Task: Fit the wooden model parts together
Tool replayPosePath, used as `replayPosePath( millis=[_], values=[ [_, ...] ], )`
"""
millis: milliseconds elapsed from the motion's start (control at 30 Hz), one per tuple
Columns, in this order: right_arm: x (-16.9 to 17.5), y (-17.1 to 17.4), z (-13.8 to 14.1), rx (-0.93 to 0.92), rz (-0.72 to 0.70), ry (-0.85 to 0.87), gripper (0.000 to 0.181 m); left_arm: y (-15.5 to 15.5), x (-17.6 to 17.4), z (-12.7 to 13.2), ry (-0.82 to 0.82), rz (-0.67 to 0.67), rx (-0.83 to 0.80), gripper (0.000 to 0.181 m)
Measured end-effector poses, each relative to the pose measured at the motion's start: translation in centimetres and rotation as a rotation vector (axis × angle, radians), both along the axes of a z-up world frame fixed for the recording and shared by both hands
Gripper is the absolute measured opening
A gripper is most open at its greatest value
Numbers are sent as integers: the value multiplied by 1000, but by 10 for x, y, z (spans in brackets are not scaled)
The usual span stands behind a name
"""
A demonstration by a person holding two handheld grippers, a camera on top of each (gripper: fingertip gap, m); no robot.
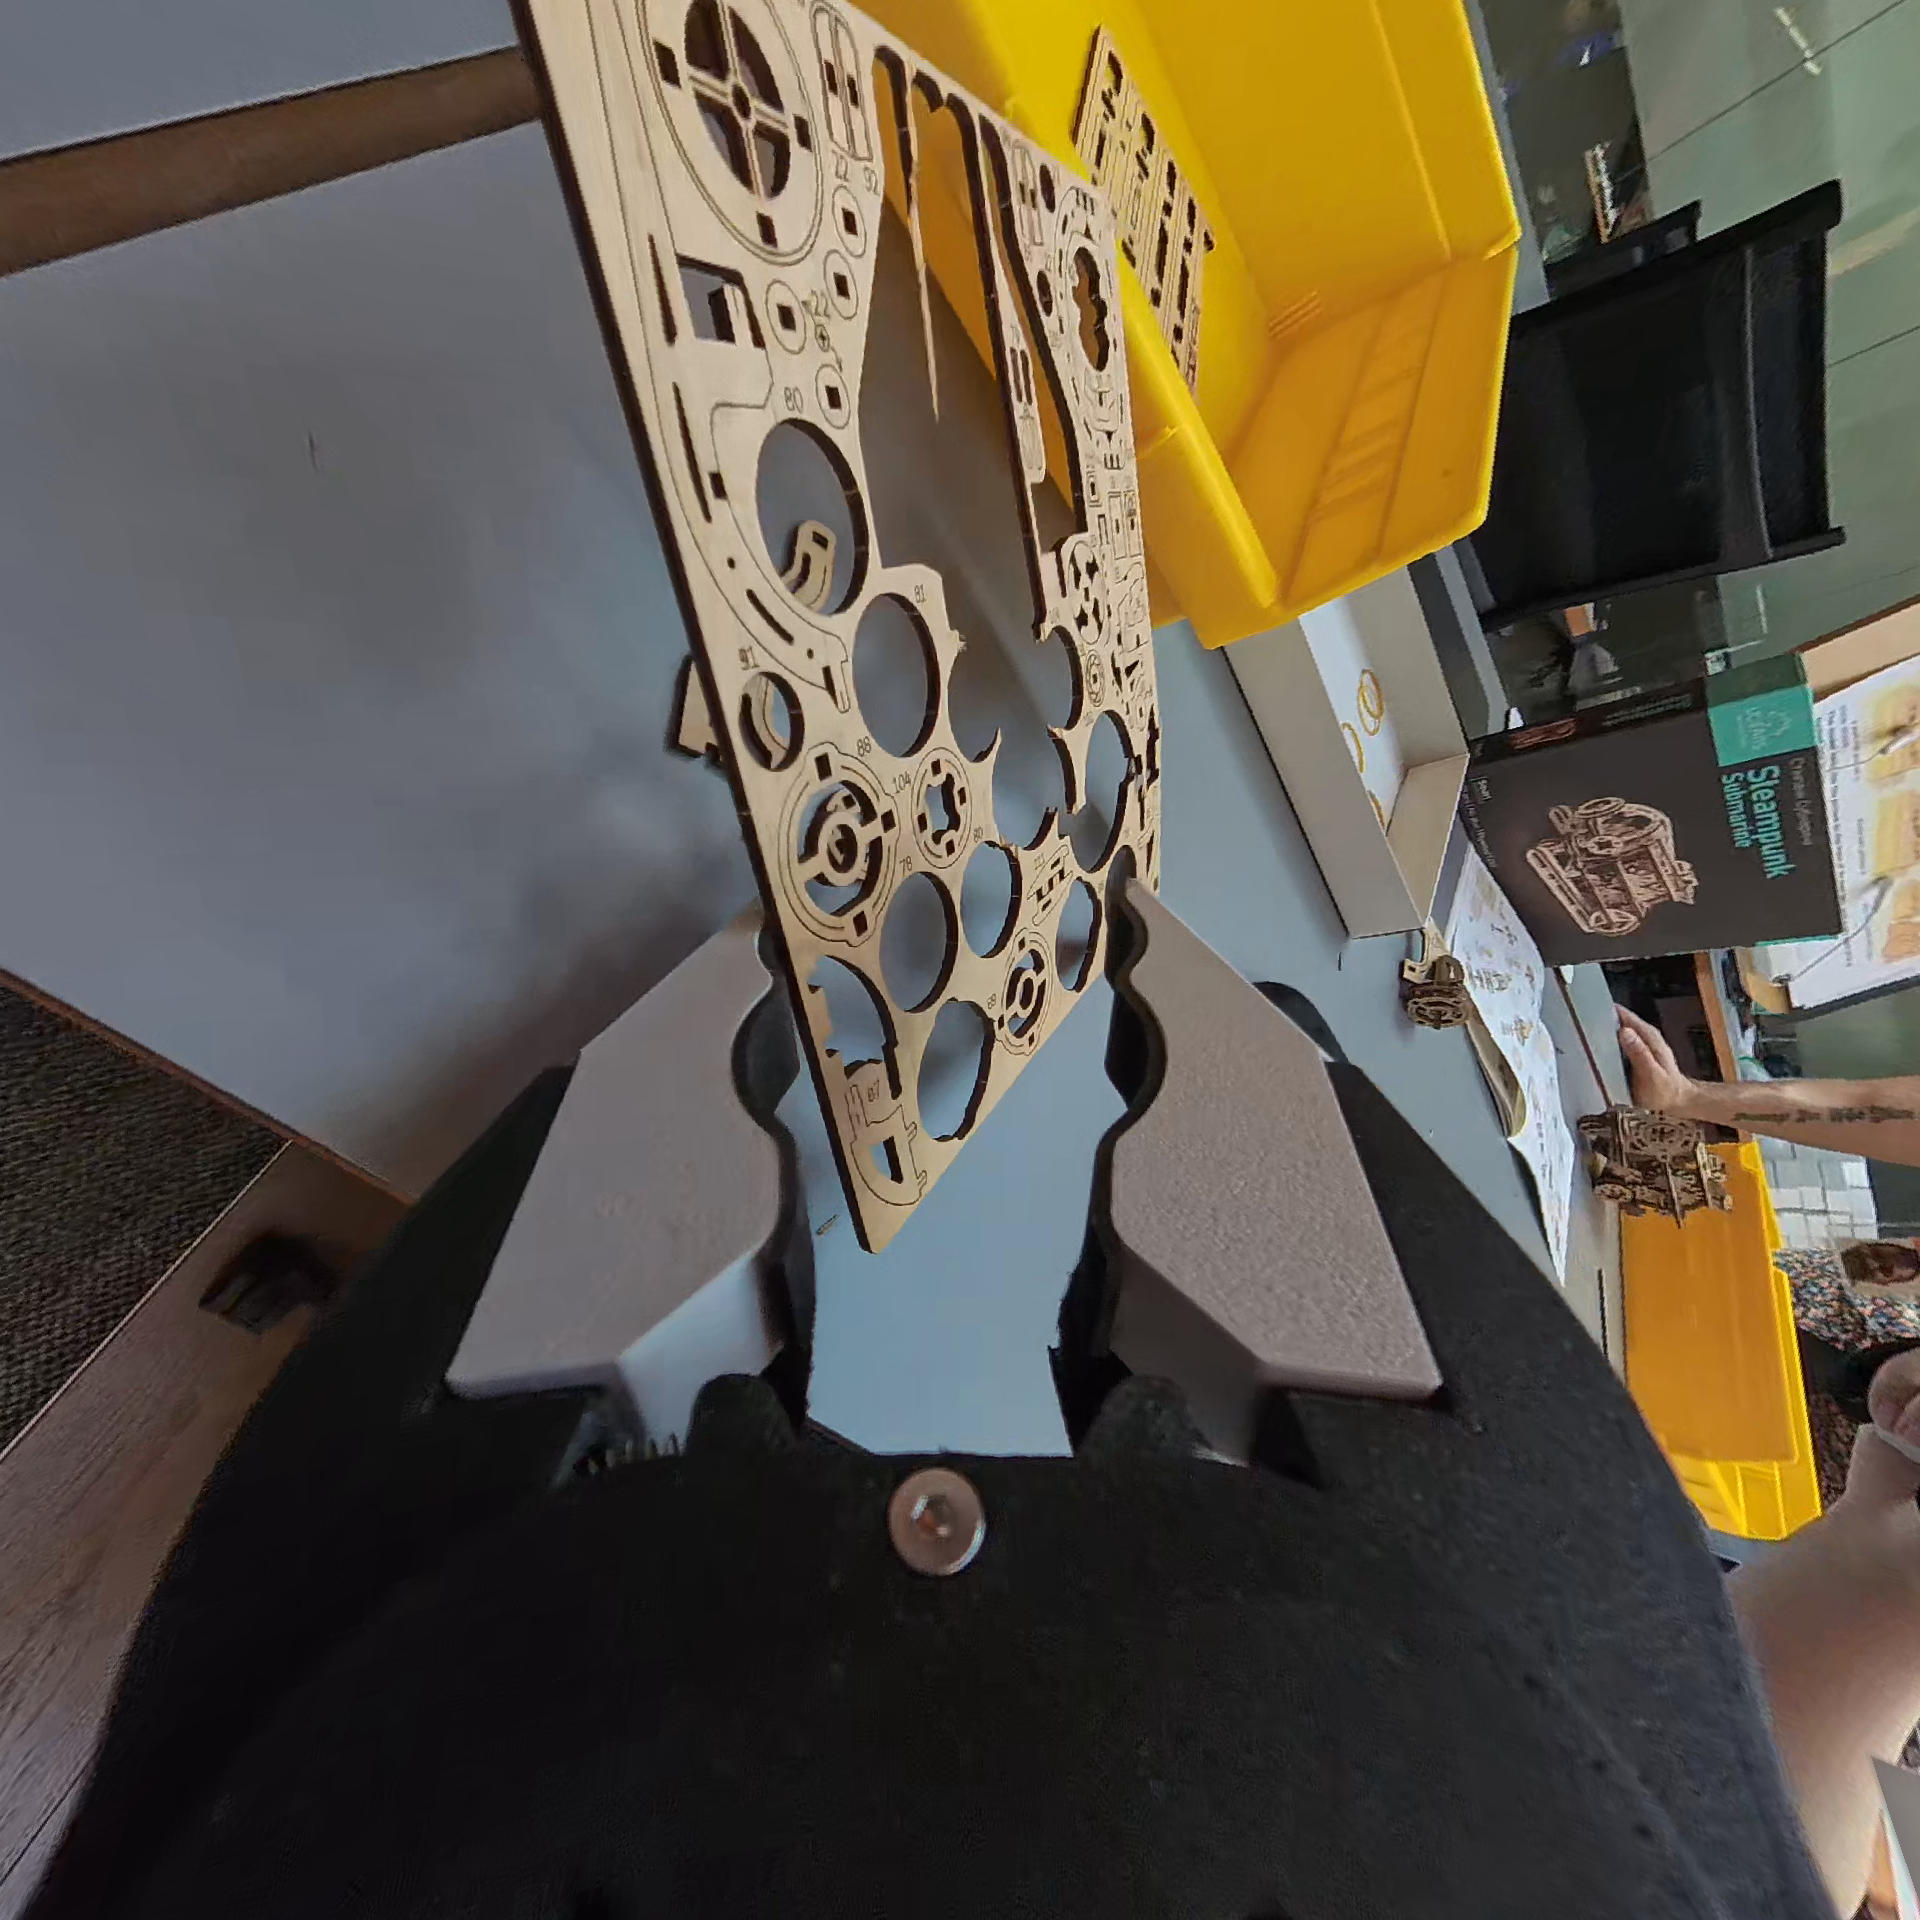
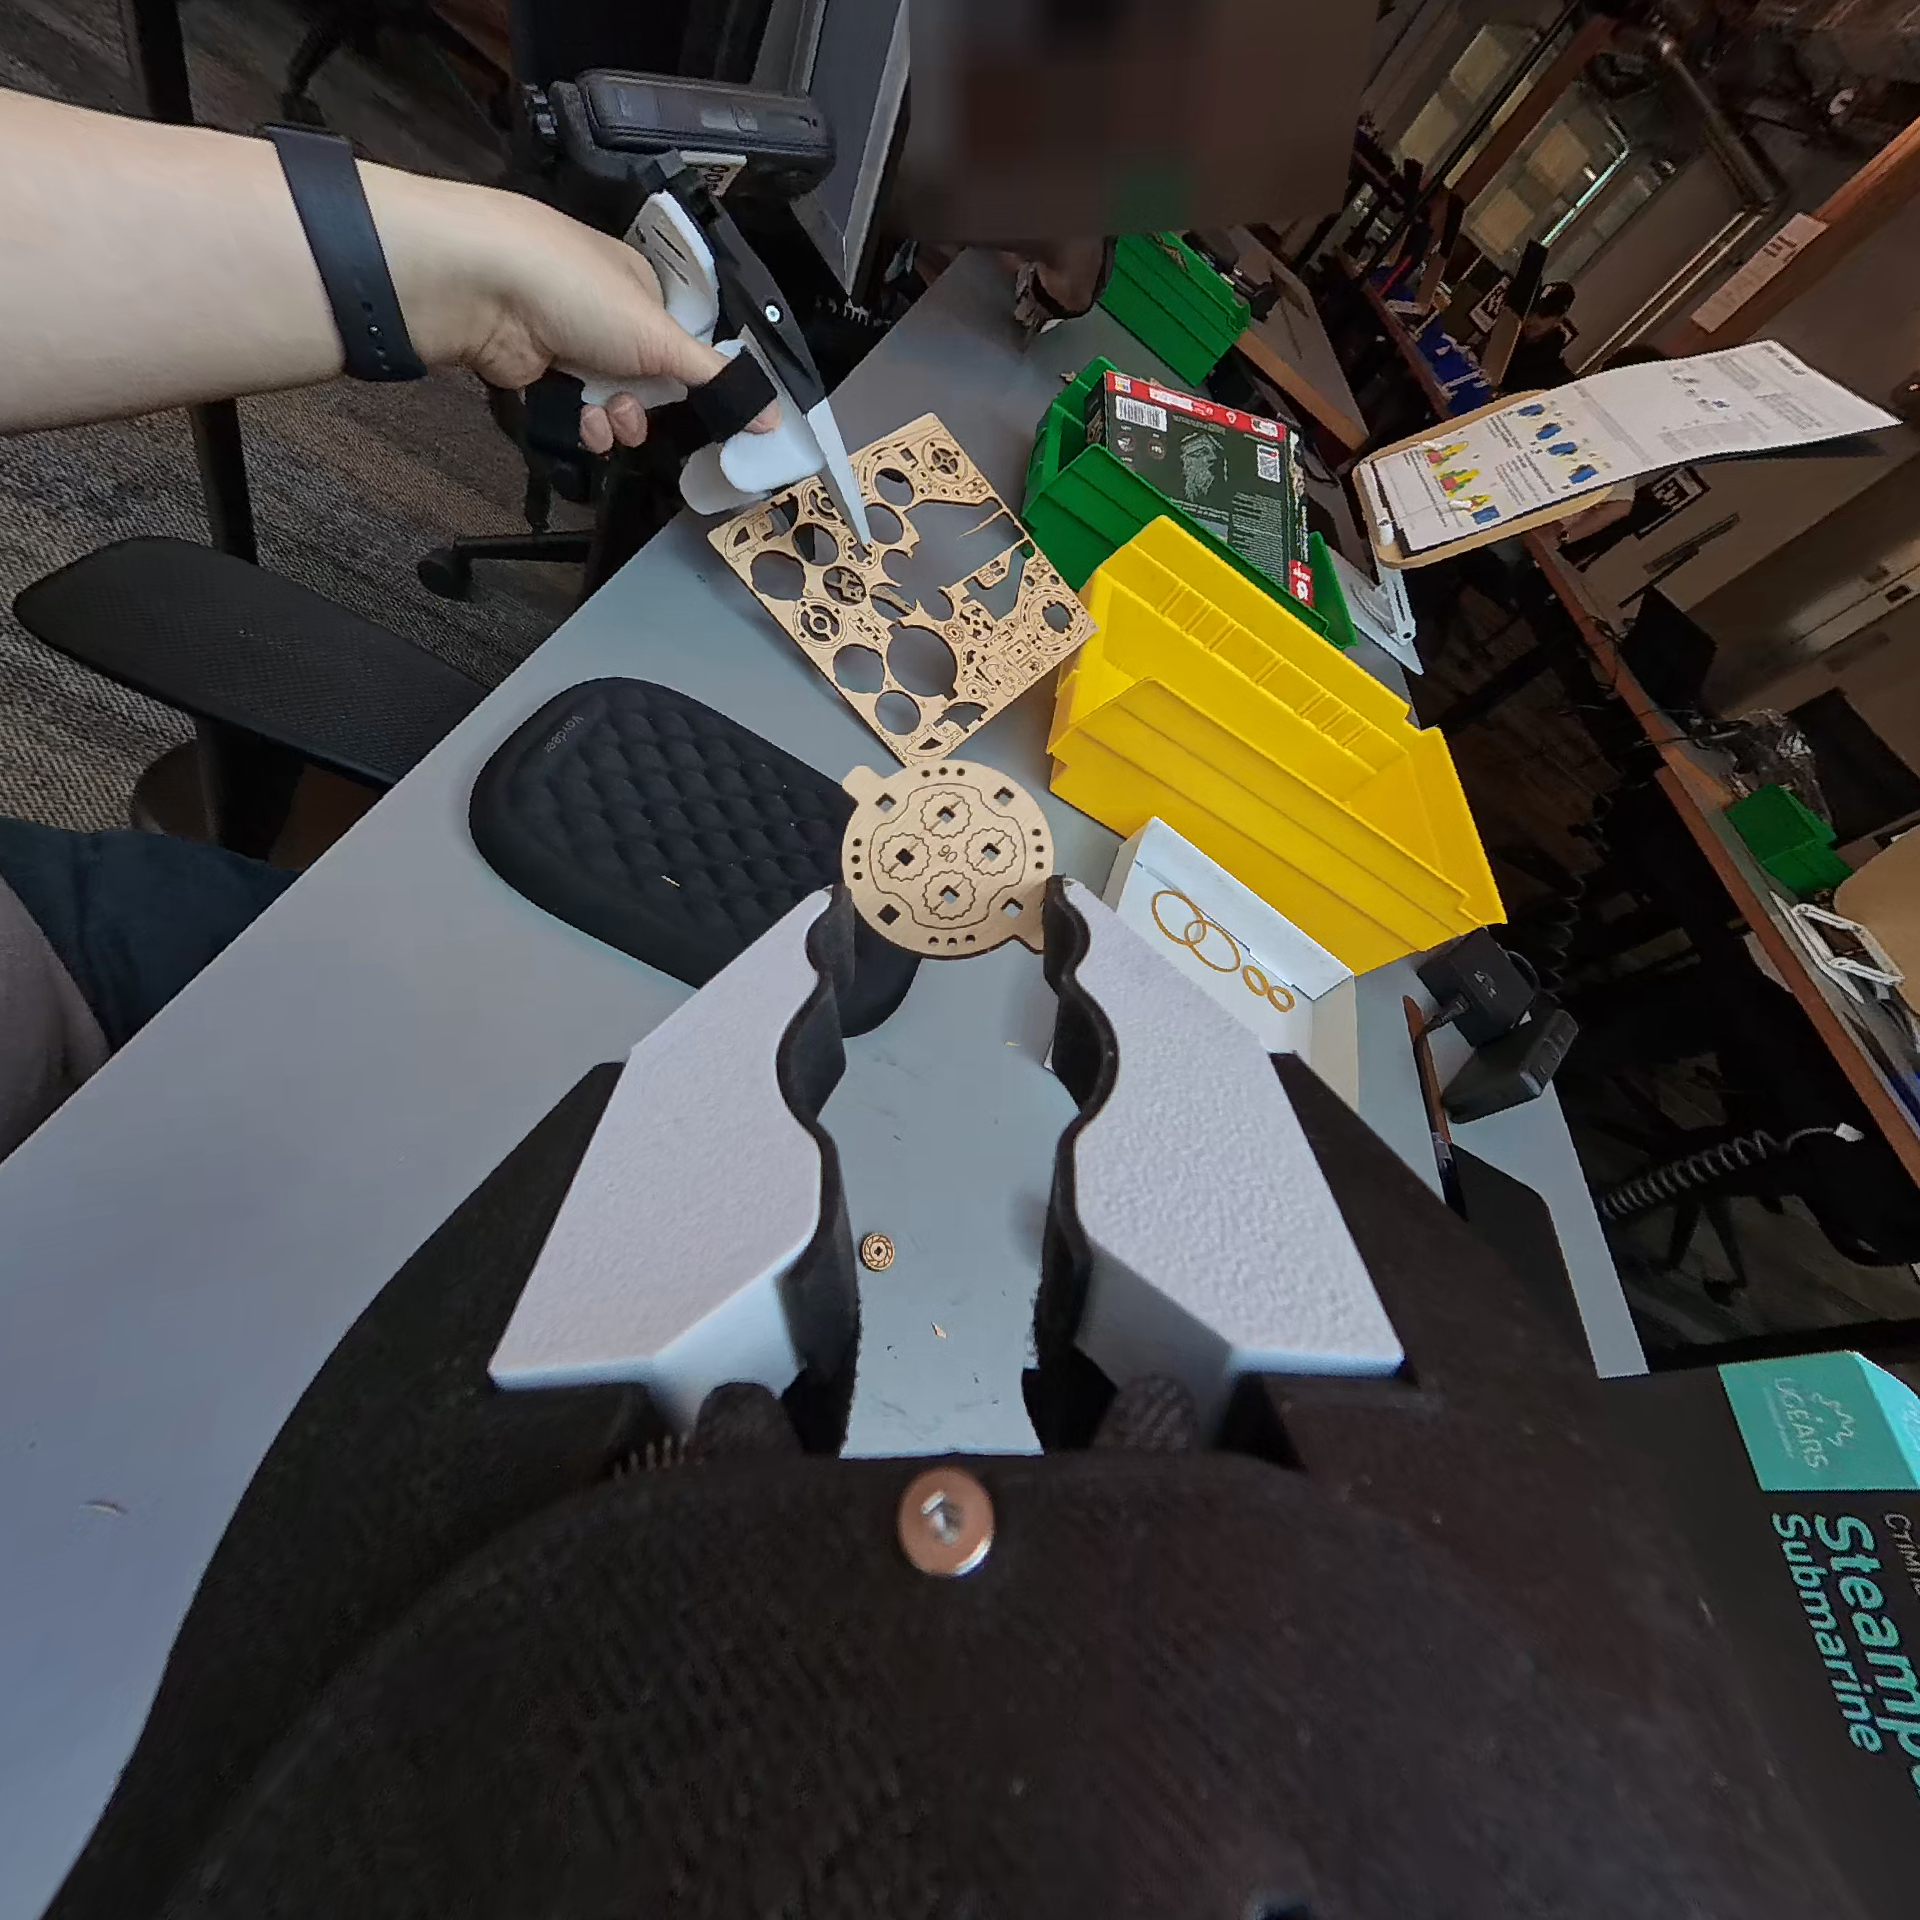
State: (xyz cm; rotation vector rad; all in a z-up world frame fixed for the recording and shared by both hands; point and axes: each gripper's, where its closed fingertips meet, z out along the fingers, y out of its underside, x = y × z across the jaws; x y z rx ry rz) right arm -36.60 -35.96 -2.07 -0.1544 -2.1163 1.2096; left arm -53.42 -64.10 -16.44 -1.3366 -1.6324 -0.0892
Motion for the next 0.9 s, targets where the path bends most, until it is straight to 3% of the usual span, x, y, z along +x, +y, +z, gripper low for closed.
replayPosePath(
  millis=[133,233,367,400,600,833,900],
  values=[
    [1,5,-2,2,-3,2,36,-4,4,-8,-36,-18,-82,58],
    [2,7,-4,-2,-3,0,36,-2,9,-8,-16,-46,-44,26],
    [4,7,-5,-6,3,-2,36,-12,12,-15,-3,-11,8,24],
    [3,7,-6,-5,2,-2,36,-10,13,-14,7,-22,36,11],
    [4,6,-8,2,1,-2,36,-15,15,-14,15,-25,103,10],
    [5,6,-10,0,9,-8,36,-25,23,-26,-49,-30,-79,19],
    [5,6,-11,2,9,-9,36,-26,24,-24,-59,-28,-144,31]
  ],
)
